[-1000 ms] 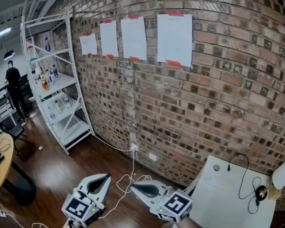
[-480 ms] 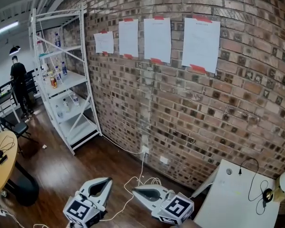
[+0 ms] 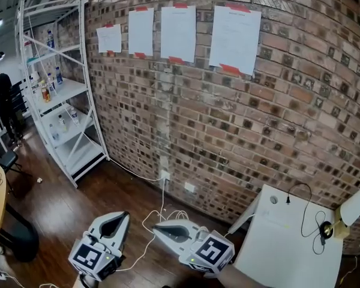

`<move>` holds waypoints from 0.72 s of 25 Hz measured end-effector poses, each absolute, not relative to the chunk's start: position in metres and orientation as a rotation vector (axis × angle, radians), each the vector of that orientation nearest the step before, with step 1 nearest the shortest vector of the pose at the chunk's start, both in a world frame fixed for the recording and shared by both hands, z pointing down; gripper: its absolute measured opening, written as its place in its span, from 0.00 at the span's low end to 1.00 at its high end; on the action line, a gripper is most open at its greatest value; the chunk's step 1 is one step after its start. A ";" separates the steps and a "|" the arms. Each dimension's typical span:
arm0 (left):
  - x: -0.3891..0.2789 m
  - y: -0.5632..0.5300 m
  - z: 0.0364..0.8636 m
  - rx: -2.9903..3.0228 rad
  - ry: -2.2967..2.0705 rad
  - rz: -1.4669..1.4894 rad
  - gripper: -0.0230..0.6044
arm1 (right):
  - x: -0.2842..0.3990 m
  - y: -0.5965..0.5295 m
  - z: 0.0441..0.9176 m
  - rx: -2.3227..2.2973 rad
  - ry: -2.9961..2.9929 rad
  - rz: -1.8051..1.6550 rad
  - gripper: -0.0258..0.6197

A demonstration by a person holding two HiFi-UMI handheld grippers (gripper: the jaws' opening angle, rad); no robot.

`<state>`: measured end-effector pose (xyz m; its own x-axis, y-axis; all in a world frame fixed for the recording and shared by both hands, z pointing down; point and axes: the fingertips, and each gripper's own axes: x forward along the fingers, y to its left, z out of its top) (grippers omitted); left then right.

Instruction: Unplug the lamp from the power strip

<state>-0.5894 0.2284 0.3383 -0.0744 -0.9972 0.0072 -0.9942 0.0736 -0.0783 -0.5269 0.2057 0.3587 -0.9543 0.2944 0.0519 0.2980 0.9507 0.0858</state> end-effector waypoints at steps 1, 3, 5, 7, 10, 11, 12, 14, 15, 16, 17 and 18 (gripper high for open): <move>-0.588 0.226 0.339 -2.106 2.265 -0.103 0.06 | -0.525 0.203 0.360 -0.462 -3.069 -0.147 0.05; -0.583 0.219 0.340 -2.113 2.265 -0.118 0.06 | -0.522 0.195 0.361 -0.453 -3.077 -0.141 0.05; -0.579 0.212 0.342 -2.117 2.268 -0.141 0.06 | -0.518 0.186 0.360 -0.446 -3.084 -0.123 0.05; -0.575 0.204 0.342 -2.118 2.268 -0.157 0.06 | -0.515 0.178 0.358 -0.443 -3.090 -0.106 0.05; -0.571 0.192 0.340 -2.108 2.268 -0.180 0.06 | -0.510 0.167 0.357 -0.449 -3.090 -0.077 0.05; -0.571 0.188 0.338 -2.099 2.270 -0.186 0.06 | -0.510 0.162 0.358 -0.450 -3.095 -0.071 0.05; -0.571 0.185 0.336 -2.091 2.275 -0.188 0.06 | -0.510 0.157 0.359 -0.452 -3.101 -0.069 0.05; -0.569 0.180 0.334 -2.083 2.288 -0.193 0.06 | -0.510 0.148 0.358 -0.461 -3.112 -0.062 0.05; -0.569 0.177 0.334 -2.083 2.297 -0.201 0.06 | -0.511 0.145 0.356 -0.468 -3.119 -0.056 0.05; -0.568 0.174 0.333 -2.084 2.302 -0.211 0.06 | -0.512 0.141 0.353 -0.475 -3.128 -0.047 0.05; -0.568 0.170 0.331 -2.083 2.302 -0.222 0.06 | -0.514 0.136 0.350 -0.479 -3.136 -0.037 0.05; -0.567 0.166 0.329 -2.078 2.298 -0.236 0.06 | -0.517 0.133 0.348 -0.485 -3.140 -0.028 0.05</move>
